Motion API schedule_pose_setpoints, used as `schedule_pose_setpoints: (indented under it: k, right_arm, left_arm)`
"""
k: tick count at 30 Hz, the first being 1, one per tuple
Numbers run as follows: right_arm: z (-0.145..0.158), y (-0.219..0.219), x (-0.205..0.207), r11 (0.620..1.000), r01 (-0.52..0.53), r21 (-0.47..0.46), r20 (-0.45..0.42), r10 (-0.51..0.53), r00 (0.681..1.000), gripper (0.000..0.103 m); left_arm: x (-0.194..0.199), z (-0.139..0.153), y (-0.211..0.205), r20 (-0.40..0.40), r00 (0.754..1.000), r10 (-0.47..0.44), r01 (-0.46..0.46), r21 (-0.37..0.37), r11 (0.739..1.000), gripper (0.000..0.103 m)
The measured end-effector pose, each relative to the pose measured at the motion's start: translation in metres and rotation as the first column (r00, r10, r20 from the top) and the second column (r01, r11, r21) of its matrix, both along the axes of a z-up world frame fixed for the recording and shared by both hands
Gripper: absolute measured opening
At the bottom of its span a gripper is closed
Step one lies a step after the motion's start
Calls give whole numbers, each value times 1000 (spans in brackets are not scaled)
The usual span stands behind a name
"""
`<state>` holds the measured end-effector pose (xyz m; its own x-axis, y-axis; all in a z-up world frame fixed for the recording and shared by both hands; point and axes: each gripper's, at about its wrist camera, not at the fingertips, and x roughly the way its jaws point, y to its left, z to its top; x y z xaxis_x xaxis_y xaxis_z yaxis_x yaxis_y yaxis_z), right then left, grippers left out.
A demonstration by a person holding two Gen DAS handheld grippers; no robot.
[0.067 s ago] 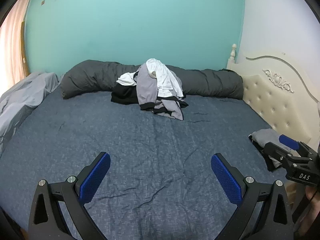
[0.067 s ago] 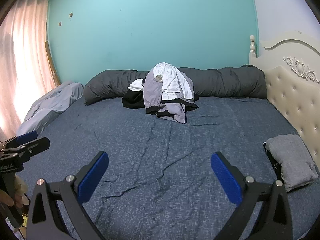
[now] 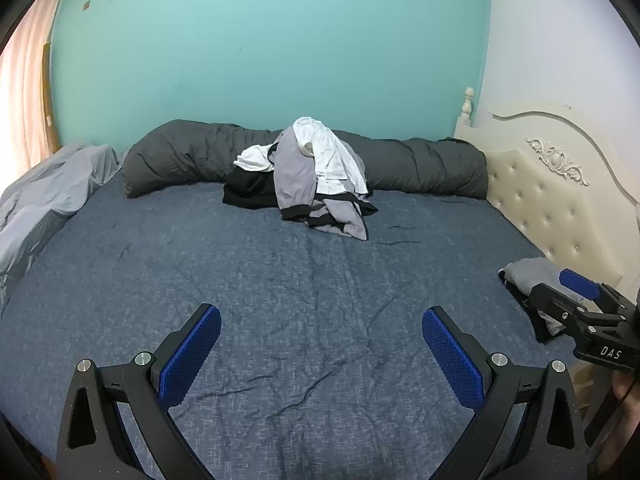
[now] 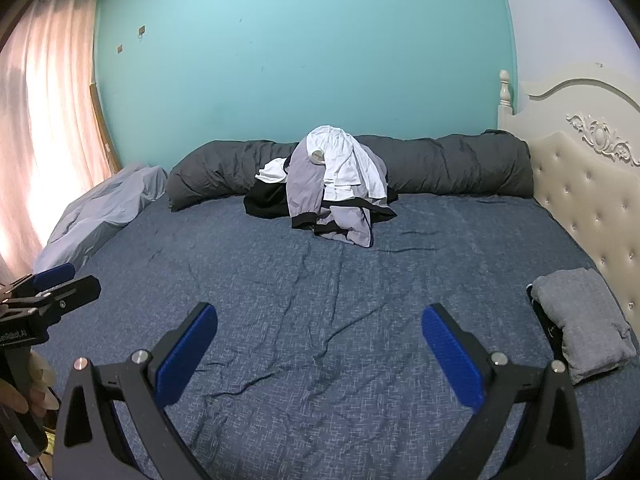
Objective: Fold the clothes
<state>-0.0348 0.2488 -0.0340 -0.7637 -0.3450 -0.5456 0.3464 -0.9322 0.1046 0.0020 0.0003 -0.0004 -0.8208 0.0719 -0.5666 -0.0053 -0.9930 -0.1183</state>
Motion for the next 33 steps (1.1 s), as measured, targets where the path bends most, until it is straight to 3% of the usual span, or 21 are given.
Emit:
schedule_pose_setpoints:
  k: [6, 33]
  right_arm:
    - [3, -1, 3, 1000, 2, 12, 0, -2, 1000, 103]
    - [6, 10, -1, 1000, 12, -1, 2, -12, 1000, 103]
  left_arm:
    - [2, 1, 7, -5, 1000, -9, 8, -24, 1000, 103]
    - [2, -1, 8, 4, 1000, -15, 15, -4, 1000, 103]
